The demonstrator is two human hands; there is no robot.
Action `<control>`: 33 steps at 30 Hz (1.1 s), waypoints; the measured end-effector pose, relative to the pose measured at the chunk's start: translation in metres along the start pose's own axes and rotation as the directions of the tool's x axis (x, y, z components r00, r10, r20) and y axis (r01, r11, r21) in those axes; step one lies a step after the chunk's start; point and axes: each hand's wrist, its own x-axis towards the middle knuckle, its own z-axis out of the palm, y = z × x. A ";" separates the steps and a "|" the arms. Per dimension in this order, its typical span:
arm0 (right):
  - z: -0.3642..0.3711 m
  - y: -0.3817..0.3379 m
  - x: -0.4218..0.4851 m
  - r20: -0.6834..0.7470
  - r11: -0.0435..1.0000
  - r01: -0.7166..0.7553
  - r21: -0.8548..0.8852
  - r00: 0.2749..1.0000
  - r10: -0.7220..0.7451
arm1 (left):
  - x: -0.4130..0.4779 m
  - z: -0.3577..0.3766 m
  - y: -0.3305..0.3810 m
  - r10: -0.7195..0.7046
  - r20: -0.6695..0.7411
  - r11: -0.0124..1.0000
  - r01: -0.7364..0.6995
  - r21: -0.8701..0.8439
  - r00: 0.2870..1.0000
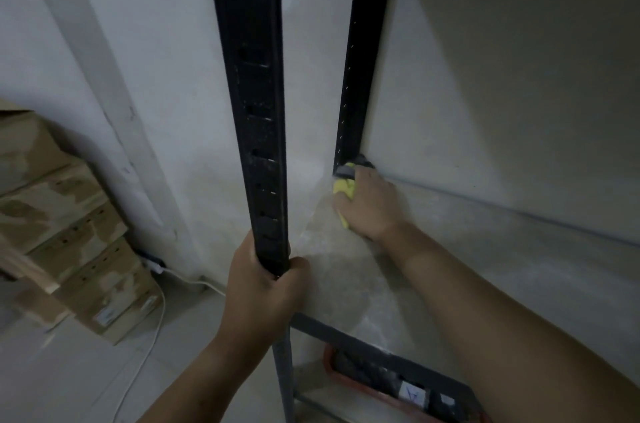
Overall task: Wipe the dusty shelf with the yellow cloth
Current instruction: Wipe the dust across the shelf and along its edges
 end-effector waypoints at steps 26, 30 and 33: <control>-0.089 0.072 -0.238 0.390 0.989 -0.060 0.134 0.921 0.003 | -0.003 -0.009 0.004 0.028 0.110 0.998 -0.022 -0.057 0.993; -0.064 0.030 -0.221 0.120 0.997 -0.061 0.040 0.991 0.056 | -0.003 -0.010 0.008 0.113 0.133 0.990 -0.100 -0.102 0.985; -0.032 -0.018 -0.204 0.091 0.989 0.063 0.133 0.993 -0.075 | -0.002 -0.010 0.006 0.133 0.116 0.990 -0.125 -0.071 0.984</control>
